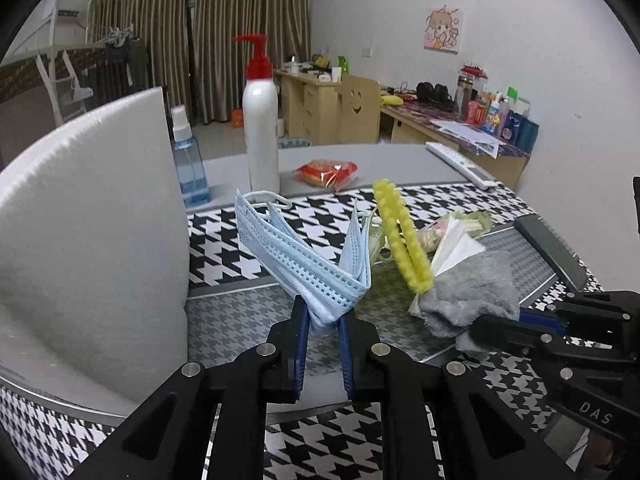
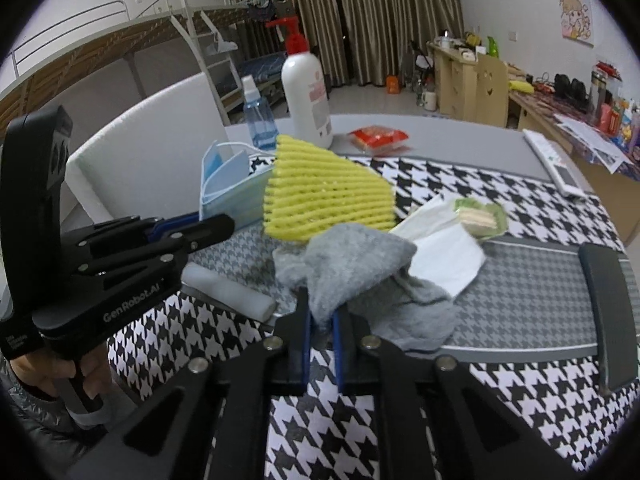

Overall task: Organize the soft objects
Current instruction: 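Lift the mask with the left tool while the right tool lifts the sock toward the foam box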

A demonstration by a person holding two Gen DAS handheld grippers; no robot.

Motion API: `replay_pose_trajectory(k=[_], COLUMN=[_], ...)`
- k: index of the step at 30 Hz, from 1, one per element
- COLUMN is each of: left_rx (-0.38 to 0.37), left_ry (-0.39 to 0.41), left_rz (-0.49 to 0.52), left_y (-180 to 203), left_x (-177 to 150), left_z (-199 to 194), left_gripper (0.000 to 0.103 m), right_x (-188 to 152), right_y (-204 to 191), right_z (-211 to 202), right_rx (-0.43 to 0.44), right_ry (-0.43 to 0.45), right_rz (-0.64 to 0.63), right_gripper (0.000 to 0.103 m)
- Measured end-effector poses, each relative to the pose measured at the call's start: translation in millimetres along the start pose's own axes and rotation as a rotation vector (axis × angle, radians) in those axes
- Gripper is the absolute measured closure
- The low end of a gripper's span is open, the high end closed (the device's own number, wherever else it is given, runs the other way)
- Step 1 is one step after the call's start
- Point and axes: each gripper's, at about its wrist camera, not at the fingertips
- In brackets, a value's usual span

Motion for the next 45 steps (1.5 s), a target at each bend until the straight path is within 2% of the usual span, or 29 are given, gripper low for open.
replay_pose_trajectory(k=[19, 26, 45], left_rx=[0.014, -0.021, -0.018], left_ry=[0.162, 0.189, 0.272], left_rz=[0.053, 0.052, 0.065], left_y=[7, 3, -14], left_x=[0, 1, 0], left_z=[-64, -78, -109], left_gripper=[0.088, 0.088, 0.088], right_x=[-3, -2, 3], right_y=[-5, -7, -35], right_z=[-54, -65, -82], right_rx=[-0.044, -0.054, -0.087], right_ry=[0.146, 0.179, 0.261], right_rz=[0.033, 0.035, 0.008], right_gripper=[0.091, 0.091, 0.091])
Point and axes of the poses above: each gripper's, at about its wrist camera, not at the fingertips, and z roughly the way its jaws point, y to its right, x to its top, and after that the axes turned 11 degrees about -y, right-handed
